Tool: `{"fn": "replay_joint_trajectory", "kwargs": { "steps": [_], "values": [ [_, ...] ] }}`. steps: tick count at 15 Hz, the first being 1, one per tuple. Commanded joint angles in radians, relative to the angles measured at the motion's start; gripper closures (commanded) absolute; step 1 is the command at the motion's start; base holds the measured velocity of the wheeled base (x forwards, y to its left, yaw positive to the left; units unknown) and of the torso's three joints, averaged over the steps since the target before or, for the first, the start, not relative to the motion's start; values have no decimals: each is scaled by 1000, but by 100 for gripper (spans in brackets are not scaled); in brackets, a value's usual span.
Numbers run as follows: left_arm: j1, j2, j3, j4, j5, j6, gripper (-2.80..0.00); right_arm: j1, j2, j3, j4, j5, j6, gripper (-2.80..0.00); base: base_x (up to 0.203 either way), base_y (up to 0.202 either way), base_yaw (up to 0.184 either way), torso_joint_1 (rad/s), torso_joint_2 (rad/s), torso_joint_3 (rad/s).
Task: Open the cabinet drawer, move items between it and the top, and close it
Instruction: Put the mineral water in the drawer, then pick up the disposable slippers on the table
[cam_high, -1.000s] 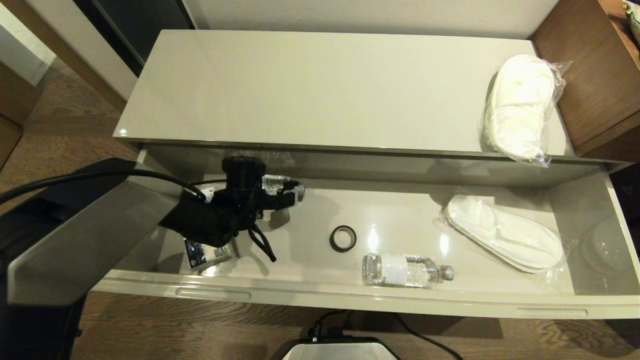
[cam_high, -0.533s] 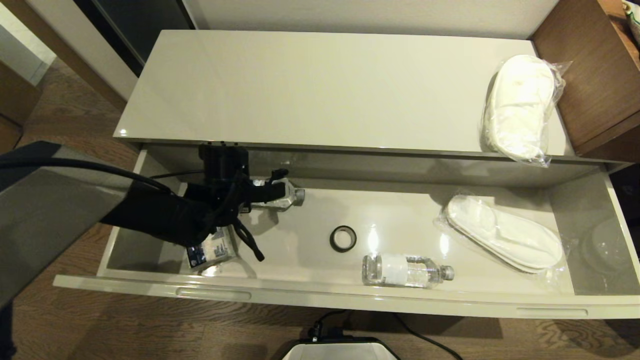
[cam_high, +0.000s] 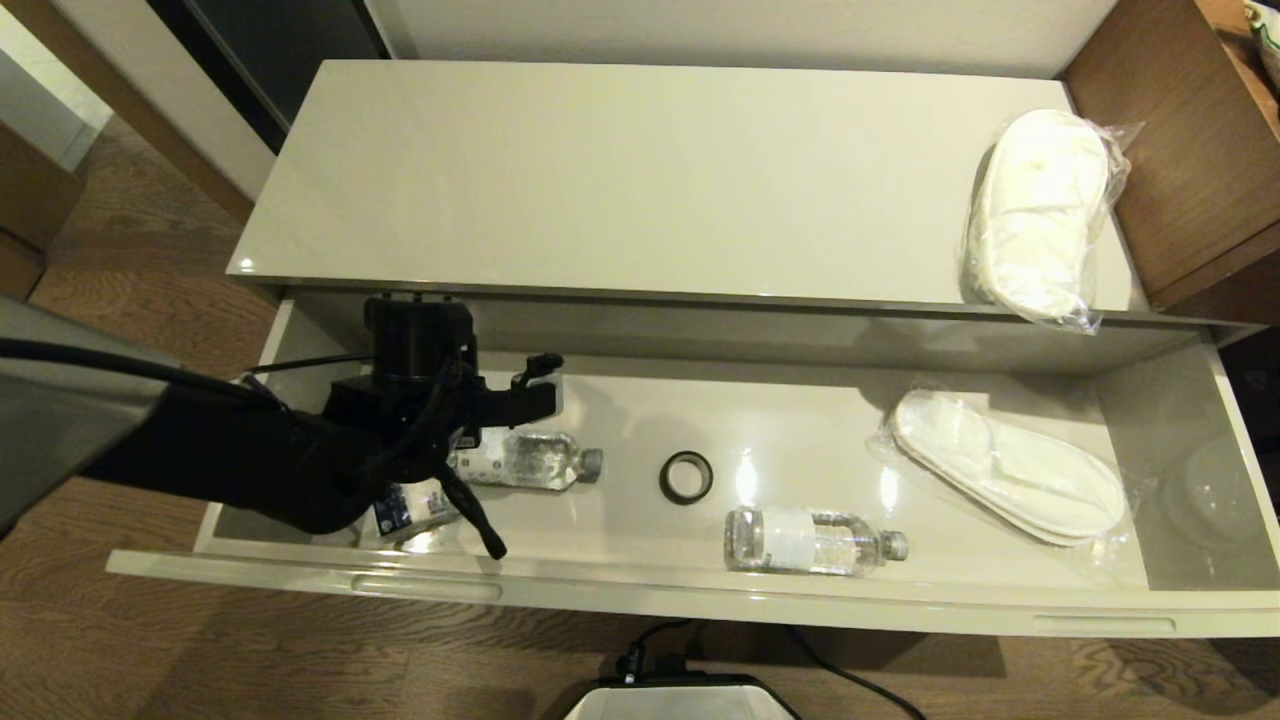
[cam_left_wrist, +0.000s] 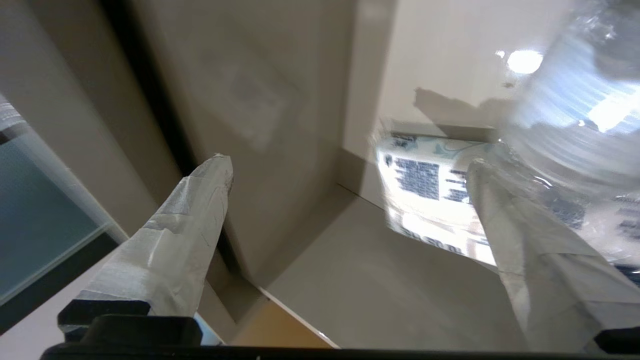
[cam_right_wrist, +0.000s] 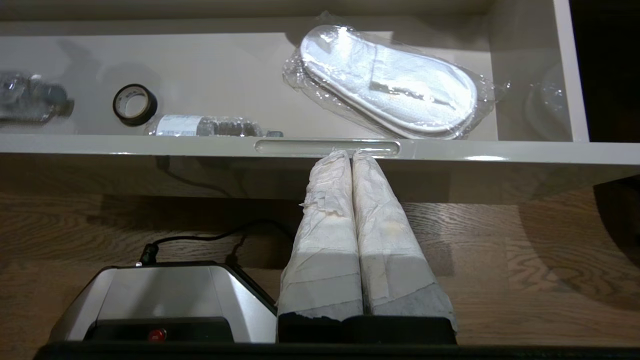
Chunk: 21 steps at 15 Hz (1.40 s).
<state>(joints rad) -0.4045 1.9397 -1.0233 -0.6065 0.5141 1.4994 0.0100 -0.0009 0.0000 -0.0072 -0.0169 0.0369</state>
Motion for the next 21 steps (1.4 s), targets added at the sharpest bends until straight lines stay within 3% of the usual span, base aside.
{"fn": "replay_joint_trajectory", "kwargs": {
  "steps": [1,6,12,21],
  "values": [
    [-6,47,-1,-6,14,9,-280,1,-16,3,0,0,0,0,0,0,0,0,0,0],
    [-5,163,-36,-149,17,1,-280,1,-16,3,0,0,0,0,0,0,0,0,0,0],
    [-3,145,-49,-169,32,-30,-280,1,-16,3,0,0,0,0,0,0,0,0,0,0],
    [-1,-95,-37,-133,30,-44,-280,1,-16,3,0,0,0,0,0,0,0,0,0,0]
  ]
}}
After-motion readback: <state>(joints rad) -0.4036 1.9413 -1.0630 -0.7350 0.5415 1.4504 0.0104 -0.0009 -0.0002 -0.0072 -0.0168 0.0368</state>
